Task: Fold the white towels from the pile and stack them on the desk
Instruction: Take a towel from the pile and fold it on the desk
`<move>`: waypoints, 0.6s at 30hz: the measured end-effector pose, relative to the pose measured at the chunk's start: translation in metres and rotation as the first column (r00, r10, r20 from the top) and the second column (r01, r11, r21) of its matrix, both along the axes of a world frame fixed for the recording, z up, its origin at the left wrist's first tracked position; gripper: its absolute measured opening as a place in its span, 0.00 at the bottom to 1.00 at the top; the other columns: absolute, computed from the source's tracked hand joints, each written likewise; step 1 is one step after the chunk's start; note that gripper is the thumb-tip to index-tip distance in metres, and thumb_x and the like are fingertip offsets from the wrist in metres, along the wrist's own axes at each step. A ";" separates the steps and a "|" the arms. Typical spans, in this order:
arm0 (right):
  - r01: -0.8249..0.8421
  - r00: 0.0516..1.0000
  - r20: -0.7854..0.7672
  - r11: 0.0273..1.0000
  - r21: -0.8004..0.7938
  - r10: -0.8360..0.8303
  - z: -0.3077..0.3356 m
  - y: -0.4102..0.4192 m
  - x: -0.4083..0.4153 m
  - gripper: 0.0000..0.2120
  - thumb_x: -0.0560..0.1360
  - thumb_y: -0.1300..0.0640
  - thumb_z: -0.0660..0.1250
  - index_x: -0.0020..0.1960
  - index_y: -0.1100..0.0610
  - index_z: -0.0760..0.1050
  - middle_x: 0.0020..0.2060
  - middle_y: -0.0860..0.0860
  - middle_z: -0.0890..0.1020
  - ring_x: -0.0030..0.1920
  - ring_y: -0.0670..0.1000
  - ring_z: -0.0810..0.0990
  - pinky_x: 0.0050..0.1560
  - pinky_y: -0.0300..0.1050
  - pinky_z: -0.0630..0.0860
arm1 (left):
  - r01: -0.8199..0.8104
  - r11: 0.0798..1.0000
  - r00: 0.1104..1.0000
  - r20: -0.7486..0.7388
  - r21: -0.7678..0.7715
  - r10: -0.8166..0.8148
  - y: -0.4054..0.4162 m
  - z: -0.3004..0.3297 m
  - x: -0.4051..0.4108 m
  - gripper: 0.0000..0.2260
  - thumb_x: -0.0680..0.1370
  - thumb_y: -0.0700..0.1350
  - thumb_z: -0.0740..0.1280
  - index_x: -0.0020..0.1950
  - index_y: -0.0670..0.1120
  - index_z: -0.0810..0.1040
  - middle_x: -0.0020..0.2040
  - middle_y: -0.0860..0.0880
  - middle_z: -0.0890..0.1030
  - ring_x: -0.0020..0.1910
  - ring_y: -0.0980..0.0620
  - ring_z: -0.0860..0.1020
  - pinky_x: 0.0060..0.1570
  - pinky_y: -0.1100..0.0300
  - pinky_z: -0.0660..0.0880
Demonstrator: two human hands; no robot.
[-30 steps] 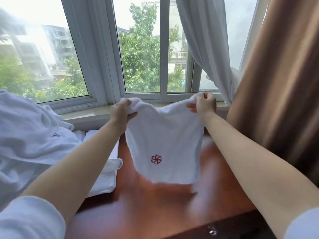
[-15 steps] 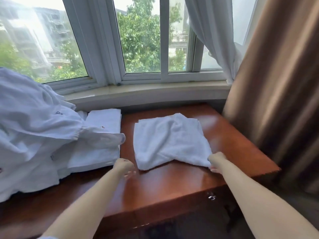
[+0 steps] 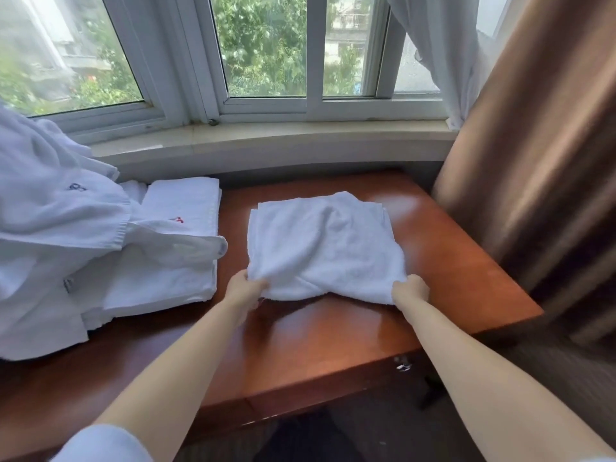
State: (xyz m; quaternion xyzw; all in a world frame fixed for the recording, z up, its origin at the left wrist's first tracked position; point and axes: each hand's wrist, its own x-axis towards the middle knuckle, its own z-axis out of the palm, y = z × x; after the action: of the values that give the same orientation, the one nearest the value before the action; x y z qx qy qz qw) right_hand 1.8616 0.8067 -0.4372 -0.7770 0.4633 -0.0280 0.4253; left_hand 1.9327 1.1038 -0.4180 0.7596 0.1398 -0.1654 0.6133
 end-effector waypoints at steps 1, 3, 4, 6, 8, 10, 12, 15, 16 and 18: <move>0.032 1.000 0.002 0.999 -0.027 -0.031 0.004 -0.005 0.002 0.17 0.76 0.63 0.60 0.63 0.65 0.73 0.59 0.64 0.77 0.56 0.64 0.78 0.55 0.51 0.76 | -0.053 0.998 0.996 0.072 -0.013 0.054 0.003 0.003 0.002 0.09 0.70 0.38 0.68 0.50 0.42 0.74 0.42 0.42 0.77 0.31 0.48 0.72 0.28 0.61 0.68; 0.104 0.995 0.004 0.990 -0.092 -0.104 0.017 -0.016 0.001 0.16 0.76 0.64 0.60 0.63 0.66 0.73 0.58 0.64 0.78 0.57 0.65 0.78 0.54 0.52 0.75 | -0.188 0.981 0.965 0.178 -0.039 0.192 0.011 0.009 0.005 0.10 0.73 0.35 0.65 0.52 0.43 0.72 0.43 0.41 0.75 0.30 0.48 0.71 0.27 0.61 0.70; 0.129 0.991 0.000 0.982 -0.136 -0.131 0.022 -0.020 -0.001 0.16 0.77 0.63 0.61 0.62 0.66 0.74 0.58 0.64 0.78 0.56 0.65 0.78 0.53 0.52 0.75 | -0.245 0.967 0.950 0.181 -0.073 0.254 0.015 0.013 0.005 0.10 0.73 0.34 0.65 0.52 0.44 0.71 0.41 0.42 0.74 0.29 0.50 0.70 0.23 0.64 0.69; 0.148 0.988 -0.006 0.968 -0.204 -0.153 0.030 -0.027 -0.008 0.15 0.77 0.61 0.61 0.61 0.66 0.74 0.57 0.63 0.79 0.56 0.64 0.79 0.52 0.52 0.75 | -0.258 0.959 0.955 0.118 -0.120 0.272 0.025 0.015 0.000 0.10 0.73 0.34 0.67 0.49 0.46 0.70 0.37 0.44 0.72 0.23 0.53 0.68 0.18 0.68 0.65; 0.141 0.988 -0.022 0.962 -0.235 -0.150 0.030 -0.029 -0.018 0.15 0.77 0.61 0.62 0.61 0.66 0.74 0.56 0.63 0.79 0.55 0.64 0.79 0.51 0.52 0.75 | -0.096 0.994 0.994 0.056 -0.046 0.098 0.036 0.011 -0.009 0.10 0.73 0.36 0.70 0.45 0.45 0.69 0.32 0.44 0.70 0.20 0.54 0.66 0.19 0.67 0.61; 0.132 0.988 -0.045 0.958 -0.253 -0.147 0.027 -0.028 -0.028 0.14 0.77 0.61 0.61 0.60 0.65 0.74 0.56 0.62 0.79 0.55 0.64 0.79 0.50 0.51 0.75 | 0.090 0.989 0.996 -0.002 0.118 -0.090 0.048 0.005 -0.020 0.11 0.74 0.41 0.72 0.42 0.44 0.69 0.29 0.45 0.69 0.22 0.52 0.65 0.23 0.64 0.59; 0.177 0.983 0.001 0.941 -0.290 -0.185 0.028 -0.027 -0.036 0.12 0.77 0.61 0.60 0.59 0.62 0.74 0.55 0.61 0.79 0.54 0.63 0.79 0.50 0.51 0.74 | 0.061 0.970 0.998 0.007 0.237 -0.065 0.057 0.002 -0.027 0.12 0.75 0.44 0.71 0.37 0.44 0.70 0.27 0.46 0.67 0.23 0.50 0.64 0.25 0.64 0.59; 0.213 0.975 0.019 0.912 -0.351 -0.220 0.029 -0.022 -0.046 0.10 0.76 0.61 0.60 0.57 0.60 0.73 0.54 0.60 0.80 0.56 0.63 0.78 0.52 0.51 0.72 | 0.014 0.919 1.000 -0.002 0.394 -0.014 0.067 0.003 -0.031 0.12 0.73 0.42 0.72 0.33 0.42 0.74 0.24 0.46 0.68 0.22 0.50 0.63 0.25 0.63 0.59; 0.175 0.978 -0.052 0.922 -0.345 -0.204 0.029 -0.020 -0.047 0.12 0.75 0.61 0.62 0.58 0.60 0.72 0.56 0.60 0.79 0.58 0.62 0.76 0.56 0.52 0.70 | 0.105 0.894 0.993 -0.089 0.436 -0.073 0.067 0.005 -0.033 0.11 0.72 0.40 0.72 0.34 0.41 0.72 0.25 0.46 0.67 0.22 0.51 0.62 0.25 0.64 0.58; 0.100 0.964 -0.213 0.960 -0.260 -0.158 0.024 -0.014 -0.049 0.21 0.74 0.58 0.65 0.65 0.61 0.70 0.61 0.60 0.77 0.65 0.61 0.71 0.66 0.53 0.64 | 0.340 0.802 0.930 -0.300 0.491 -0.210 0.064 0.009 -0.037 0.10 0.71 0.38 0.71 0.39 0.41 0.70 0.28 0.46 0.66 0.23 0.52 0.61 0.25 0.64 0.56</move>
State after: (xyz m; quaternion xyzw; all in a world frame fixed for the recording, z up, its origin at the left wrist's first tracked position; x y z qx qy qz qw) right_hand 1.8122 0.7931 -0.4128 -0.7897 0.5527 -0.0224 0.2653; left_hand 1.8954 1.1678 -0.4085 0.8876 0.1382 -0.2946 0.3260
